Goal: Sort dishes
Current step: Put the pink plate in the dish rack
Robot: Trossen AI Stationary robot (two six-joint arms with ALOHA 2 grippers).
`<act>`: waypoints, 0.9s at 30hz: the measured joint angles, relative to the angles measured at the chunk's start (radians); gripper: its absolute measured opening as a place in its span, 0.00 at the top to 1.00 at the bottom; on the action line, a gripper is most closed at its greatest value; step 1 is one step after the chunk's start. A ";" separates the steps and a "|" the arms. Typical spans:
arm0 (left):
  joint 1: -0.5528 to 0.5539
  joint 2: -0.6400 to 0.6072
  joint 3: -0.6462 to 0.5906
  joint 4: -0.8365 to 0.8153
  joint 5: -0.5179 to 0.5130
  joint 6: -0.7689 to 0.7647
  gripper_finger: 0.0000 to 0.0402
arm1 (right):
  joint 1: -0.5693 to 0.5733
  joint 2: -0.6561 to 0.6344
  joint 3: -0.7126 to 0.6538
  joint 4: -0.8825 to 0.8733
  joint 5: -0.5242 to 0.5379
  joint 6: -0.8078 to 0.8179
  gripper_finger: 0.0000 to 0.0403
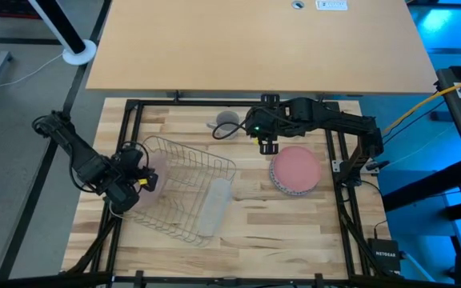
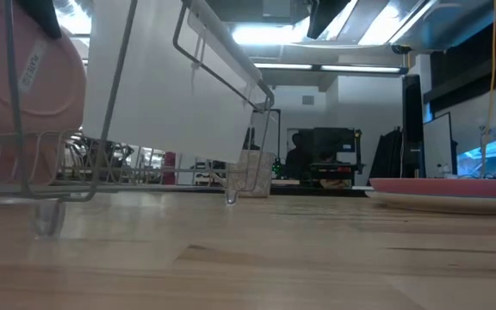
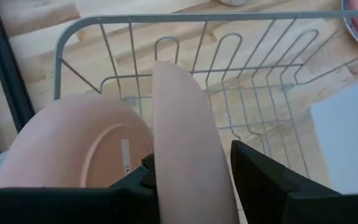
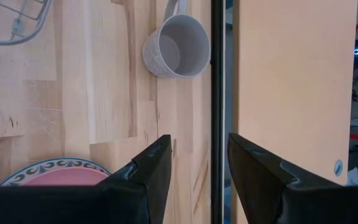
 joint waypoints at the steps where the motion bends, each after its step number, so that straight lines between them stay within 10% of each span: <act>1: 0.005 0.003 0.000 0.001 0.000 -0.008 0.67 | 0.000 0.000 0.000 0.000 0.000 0.000 0.60; 27: 0.169 -0.199 0.000 0.021 0.191 0.183 0.58 | 0.000 0.000 0.000 0.001 0.000 0.000 0.60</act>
